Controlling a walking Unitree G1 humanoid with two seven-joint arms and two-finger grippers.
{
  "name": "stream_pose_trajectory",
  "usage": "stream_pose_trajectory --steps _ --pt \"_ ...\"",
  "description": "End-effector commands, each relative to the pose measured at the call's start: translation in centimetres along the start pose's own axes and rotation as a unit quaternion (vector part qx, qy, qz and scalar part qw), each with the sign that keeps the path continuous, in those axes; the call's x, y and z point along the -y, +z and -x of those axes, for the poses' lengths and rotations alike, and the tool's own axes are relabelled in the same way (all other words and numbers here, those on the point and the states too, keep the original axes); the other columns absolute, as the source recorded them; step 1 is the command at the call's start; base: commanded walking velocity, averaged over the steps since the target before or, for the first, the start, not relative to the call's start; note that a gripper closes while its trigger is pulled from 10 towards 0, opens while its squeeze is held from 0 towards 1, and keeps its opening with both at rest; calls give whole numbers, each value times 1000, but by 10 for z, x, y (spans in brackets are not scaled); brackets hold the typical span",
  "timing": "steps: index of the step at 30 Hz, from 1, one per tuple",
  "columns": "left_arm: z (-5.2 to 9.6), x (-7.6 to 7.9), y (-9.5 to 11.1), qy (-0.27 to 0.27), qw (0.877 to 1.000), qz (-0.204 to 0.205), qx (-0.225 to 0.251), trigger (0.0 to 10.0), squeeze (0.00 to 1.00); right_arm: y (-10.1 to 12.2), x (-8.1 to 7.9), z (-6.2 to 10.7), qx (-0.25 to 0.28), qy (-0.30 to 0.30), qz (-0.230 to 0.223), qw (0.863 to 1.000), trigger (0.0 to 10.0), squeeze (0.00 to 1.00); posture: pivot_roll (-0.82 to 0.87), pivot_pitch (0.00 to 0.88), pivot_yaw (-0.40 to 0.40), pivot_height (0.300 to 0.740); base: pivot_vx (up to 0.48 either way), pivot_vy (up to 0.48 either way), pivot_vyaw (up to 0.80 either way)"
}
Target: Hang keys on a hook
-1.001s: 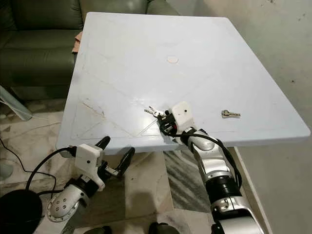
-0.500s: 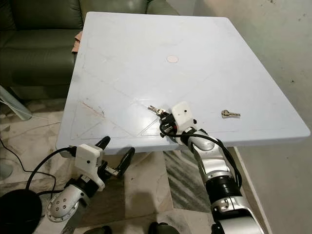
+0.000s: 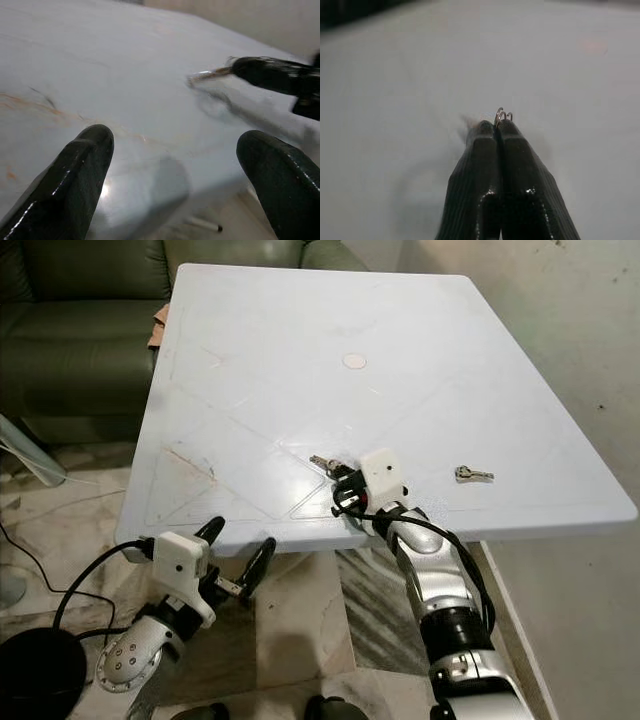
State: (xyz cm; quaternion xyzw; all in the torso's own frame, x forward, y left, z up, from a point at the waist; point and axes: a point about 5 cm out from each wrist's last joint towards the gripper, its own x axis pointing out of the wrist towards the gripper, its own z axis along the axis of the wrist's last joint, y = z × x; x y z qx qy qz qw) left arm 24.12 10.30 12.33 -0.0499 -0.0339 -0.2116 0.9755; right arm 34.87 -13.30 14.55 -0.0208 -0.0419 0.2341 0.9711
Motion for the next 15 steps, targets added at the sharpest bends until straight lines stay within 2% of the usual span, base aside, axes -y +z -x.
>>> stream_pose_trajectory --steps 1,5,6,7,8,9,10,11,12,13,14,15 --pt "0 -5 -5 15 1000 10 -12 10000 0 12 4 3 40 -16 2 999 0 0 54 165 -76 740 0 0 0" --pt "-7 -17 0 33 999 3 -4 10000 0 20 5 8 65 -28 0 998 0 0 50 154 -75 740 0 0 0" --pt "-10 -22 3 39 999 2 1 10000 0 24 5 10 73 -32 18 997 471 0 50 154 -75 740 0 0 0" --pt "-13 -27 5 46 999 -1 4 10000 0 26 6 12 82 -34 35 995 431 0 46 145 -72 740 0 0 0" --pt "-16 -31 7 53 999 -7 7 10000 0 28 5 14 87 -33 43 995 1529 0 46 145 -72 740 0 0 0" --pt "-22 -40 12 68 998 -11 16 10000 0 32 6 16 98 -37 51 993 1529 0 41 136 -70 740 0 0 0" --pt "-22 -40 12 68 998 -11 16 10000 0 32 6 16 98 -37 51 993 1529 0 41 136 -70 740 0 0 0" --pt "-25 -45 15 80 997 -10 20 10000 0 34 7 17 103 -42 43 993 3451 0 38 132 -67 740 0 0 0" --pt "-32 -55 25 99 994 -5 35 10000 0 39 8 20 120 -54 28 991 4824 0 38 132 -67 740 0 0 0" --pt "-34 -57 27 105 994 -5 38 10000 0 41 8 21 123 -56 21 991 4824 0 38 132 -67 740 0 0 0" --pt "-37 -62 32 119 992 -3 45 10000 0 44 9 22 130 -66 4 989 10000 0 38 132 -67 740 0 0 0" --pt "-38 -63 34 124 991 -3 48 10000 0 45 8 22 134 -77 -16 988 10000 0 30 128 -66 740 0 0 0"
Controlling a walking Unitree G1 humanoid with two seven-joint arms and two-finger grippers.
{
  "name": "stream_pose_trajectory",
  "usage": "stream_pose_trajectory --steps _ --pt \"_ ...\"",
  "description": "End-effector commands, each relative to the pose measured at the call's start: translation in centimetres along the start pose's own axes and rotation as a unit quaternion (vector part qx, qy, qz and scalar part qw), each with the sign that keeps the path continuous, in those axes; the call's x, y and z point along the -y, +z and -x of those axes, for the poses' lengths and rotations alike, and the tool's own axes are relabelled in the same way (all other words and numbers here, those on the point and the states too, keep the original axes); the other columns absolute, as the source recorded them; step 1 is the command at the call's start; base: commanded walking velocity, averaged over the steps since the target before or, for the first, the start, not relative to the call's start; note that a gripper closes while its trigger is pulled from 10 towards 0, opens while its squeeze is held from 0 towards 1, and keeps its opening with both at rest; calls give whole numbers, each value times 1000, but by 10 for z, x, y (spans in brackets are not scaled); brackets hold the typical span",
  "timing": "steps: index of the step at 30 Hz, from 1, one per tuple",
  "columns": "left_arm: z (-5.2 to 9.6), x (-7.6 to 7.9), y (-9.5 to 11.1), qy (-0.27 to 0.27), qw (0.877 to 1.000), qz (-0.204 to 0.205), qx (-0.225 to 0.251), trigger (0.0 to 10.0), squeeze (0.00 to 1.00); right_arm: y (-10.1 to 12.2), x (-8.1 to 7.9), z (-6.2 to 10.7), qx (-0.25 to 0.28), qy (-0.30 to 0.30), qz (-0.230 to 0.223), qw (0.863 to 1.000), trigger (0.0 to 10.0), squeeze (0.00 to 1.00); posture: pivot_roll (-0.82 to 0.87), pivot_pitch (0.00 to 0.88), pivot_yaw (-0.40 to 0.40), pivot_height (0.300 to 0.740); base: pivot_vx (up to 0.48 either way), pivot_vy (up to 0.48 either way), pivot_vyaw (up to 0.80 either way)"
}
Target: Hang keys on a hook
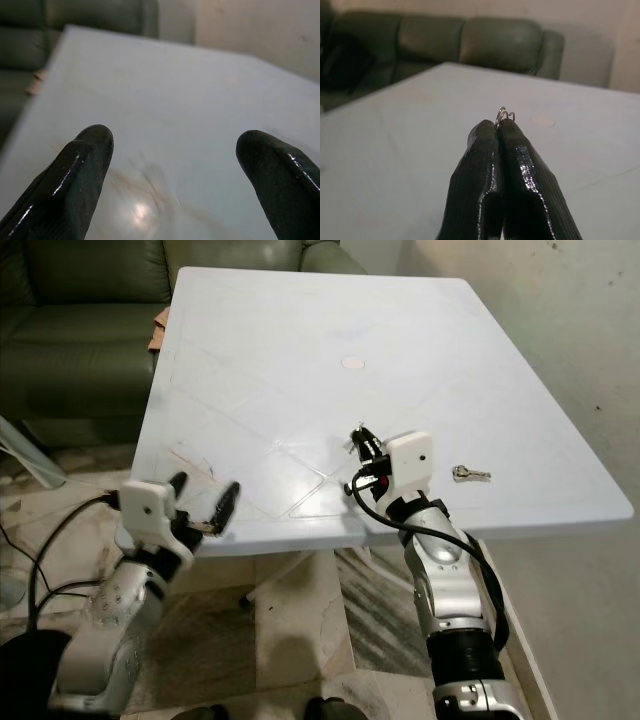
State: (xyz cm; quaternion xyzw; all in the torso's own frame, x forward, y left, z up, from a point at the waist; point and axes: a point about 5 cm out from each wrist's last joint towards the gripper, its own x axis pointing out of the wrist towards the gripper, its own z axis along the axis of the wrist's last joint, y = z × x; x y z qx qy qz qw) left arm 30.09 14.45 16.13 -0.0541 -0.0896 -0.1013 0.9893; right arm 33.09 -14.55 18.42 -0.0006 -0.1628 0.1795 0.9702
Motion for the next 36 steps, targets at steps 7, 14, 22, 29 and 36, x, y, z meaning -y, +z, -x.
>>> stream_pose_trajectory --steps 7,14,22,29,36 --pt "6 -5 -13 24 999 8 -20 10000 0 -7 -14 16 -2 -51 -67 996 10000 0 19 121 -55 740 0 0 0" --pt "13 -9 -29 50 998 25 -39 10000 0 -33 -21 38 -69 -94 -68 991 10000 0 12 105 -47 740 0 0 0" --pt "4 -21 -28 76 996 25 -40 10000 0 -40 -8 37 -99 -136 -55 984 10000 0 10 82 -29 740 0 0 -90" --pt "-3 -27 -26 86 995 22 -34 10000 0 -43 -1 37 -113 -153 -44 981 10000 0 5 77 -23 740 0 0 -720" --pt "-7 -26 -28 90 995 23 -34 10000 0 -46 -5 37 -122 -155 -39 979 10000 0 -1 65 -23 740 0 0 -736"
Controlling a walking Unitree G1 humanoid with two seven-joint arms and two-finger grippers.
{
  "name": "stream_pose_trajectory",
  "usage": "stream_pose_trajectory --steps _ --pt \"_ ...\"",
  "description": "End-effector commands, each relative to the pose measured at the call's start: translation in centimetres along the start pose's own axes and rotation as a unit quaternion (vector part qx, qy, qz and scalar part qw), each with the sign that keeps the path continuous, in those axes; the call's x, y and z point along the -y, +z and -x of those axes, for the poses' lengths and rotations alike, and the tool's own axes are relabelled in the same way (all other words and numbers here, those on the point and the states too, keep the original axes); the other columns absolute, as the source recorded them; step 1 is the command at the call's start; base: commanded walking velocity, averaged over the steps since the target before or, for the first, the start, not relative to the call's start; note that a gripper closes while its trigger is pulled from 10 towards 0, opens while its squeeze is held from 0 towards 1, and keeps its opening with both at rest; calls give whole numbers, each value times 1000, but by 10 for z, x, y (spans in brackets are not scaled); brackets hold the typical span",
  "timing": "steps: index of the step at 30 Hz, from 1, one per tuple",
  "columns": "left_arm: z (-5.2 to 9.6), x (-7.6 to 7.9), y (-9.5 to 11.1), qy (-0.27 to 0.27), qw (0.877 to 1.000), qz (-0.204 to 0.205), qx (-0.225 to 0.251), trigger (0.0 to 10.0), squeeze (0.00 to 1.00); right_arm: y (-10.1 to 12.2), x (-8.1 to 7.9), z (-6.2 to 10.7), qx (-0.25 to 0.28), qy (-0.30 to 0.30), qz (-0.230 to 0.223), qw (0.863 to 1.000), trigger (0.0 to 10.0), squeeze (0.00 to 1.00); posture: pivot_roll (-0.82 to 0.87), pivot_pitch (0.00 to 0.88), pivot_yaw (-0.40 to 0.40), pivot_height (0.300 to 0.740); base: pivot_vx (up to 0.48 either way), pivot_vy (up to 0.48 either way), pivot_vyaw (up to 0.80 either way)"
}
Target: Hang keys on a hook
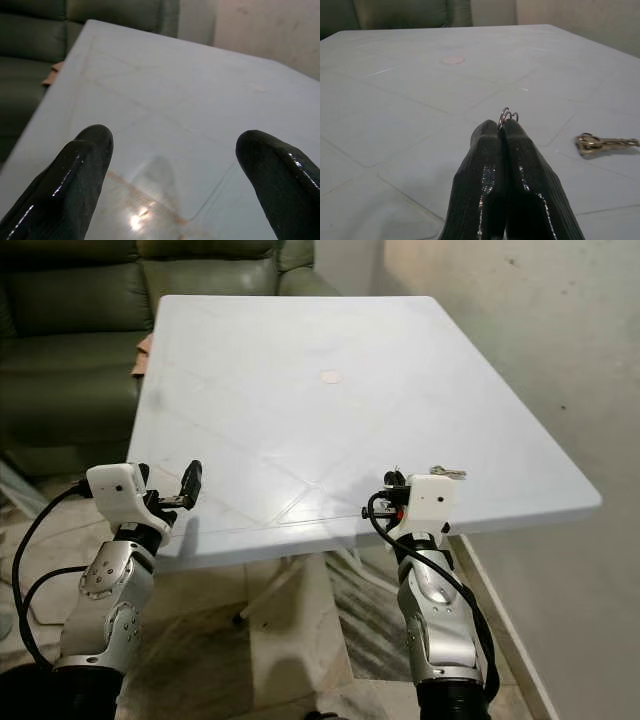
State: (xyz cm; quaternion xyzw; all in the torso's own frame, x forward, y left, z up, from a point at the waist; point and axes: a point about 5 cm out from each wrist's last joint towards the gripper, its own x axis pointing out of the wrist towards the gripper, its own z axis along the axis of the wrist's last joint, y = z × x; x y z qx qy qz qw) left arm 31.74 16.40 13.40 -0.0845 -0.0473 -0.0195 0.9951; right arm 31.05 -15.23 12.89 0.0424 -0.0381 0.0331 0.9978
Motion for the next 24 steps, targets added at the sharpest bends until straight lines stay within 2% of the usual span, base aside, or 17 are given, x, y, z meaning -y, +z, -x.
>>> stream_pose_trajectory --steps 1,24 --pt "-1 -1 0 3 1000 -3 1 10000 0 -1 -1 -1 -4 -1 2 1000 10000 0 -1 65 -23 740 0 0 -738" --pt "-1 0 -3 -7 1000 -11 1 10000 0 -6 -5 -1 -13 -1 8 1000 10000 0 1 43 -22 740 0 0 -737"
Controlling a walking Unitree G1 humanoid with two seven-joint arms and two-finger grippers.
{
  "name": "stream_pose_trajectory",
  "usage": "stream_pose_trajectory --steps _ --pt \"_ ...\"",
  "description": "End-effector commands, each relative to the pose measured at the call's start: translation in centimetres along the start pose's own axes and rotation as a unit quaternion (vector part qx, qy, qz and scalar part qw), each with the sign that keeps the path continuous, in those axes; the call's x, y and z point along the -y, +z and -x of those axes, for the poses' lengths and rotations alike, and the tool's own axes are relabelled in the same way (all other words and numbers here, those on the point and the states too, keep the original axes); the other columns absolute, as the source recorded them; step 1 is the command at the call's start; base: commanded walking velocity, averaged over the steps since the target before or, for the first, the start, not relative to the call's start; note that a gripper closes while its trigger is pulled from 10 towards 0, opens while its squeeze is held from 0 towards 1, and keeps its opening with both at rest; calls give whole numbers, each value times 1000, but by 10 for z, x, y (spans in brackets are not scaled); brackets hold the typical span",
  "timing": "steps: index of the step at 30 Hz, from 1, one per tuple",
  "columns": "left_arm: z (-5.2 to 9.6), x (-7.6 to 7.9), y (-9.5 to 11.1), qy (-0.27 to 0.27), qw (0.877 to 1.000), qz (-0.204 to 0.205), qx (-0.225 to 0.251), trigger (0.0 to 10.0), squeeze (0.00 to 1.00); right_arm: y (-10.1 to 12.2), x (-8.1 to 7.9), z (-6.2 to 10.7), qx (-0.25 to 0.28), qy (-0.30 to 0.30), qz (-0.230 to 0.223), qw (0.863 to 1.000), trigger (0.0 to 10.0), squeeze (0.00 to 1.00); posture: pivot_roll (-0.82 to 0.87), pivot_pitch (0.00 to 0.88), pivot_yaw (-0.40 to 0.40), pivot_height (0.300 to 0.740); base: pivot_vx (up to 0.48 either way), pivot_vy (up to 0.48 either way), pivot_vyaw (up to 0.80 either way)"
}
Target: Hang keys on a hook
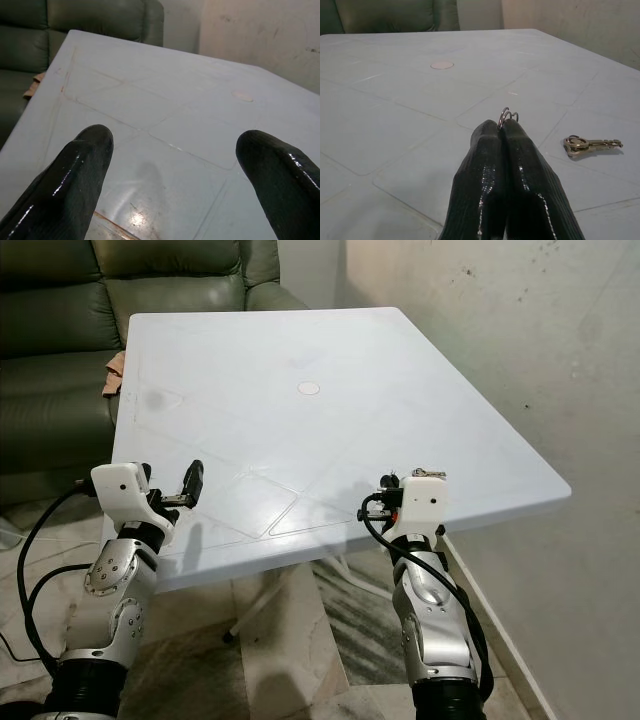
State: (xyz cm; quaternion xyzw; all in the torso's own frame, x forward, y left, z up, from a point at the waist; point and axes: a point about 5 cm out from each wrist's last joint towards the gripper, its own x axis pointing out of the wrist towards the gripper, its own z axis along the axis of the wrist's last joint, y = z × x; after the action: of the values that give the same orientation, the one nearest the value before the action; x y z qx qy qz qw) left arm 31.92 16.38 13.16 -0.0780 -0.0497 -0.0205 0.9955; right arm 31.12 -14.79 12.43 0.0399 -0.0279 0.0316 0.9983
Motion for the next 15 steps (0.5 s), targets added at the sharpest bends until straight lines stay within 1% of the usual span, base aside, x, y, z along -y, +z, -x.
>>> stream_pose_trajectory --steps 1,6,8,15 --pt "0 0 -1 -5 1000 -4 -1 10000 0 -1 -1 -1 -3 1 5 1000 10000 0 2 43 -22 740 0 0 -738" --pt "0 0 -1 -4 1000 -4 -2 10000 0 -1 0 0 -3 1 8 1000 10000 0 3 45 -24 740 0 0 -738" --pt "1 0 -1 -5 1000 5 -1 10000 0 -1 0 0 -3 1 9 1000 10000 0 5 46 -26 740 0 0 -738" --pt "2 0 -2 -3 1000 -1 -2 10000 0 -2 -1 -1 -5 3 12 1000 10000 0 11 54 -31 740 0 0 -736"
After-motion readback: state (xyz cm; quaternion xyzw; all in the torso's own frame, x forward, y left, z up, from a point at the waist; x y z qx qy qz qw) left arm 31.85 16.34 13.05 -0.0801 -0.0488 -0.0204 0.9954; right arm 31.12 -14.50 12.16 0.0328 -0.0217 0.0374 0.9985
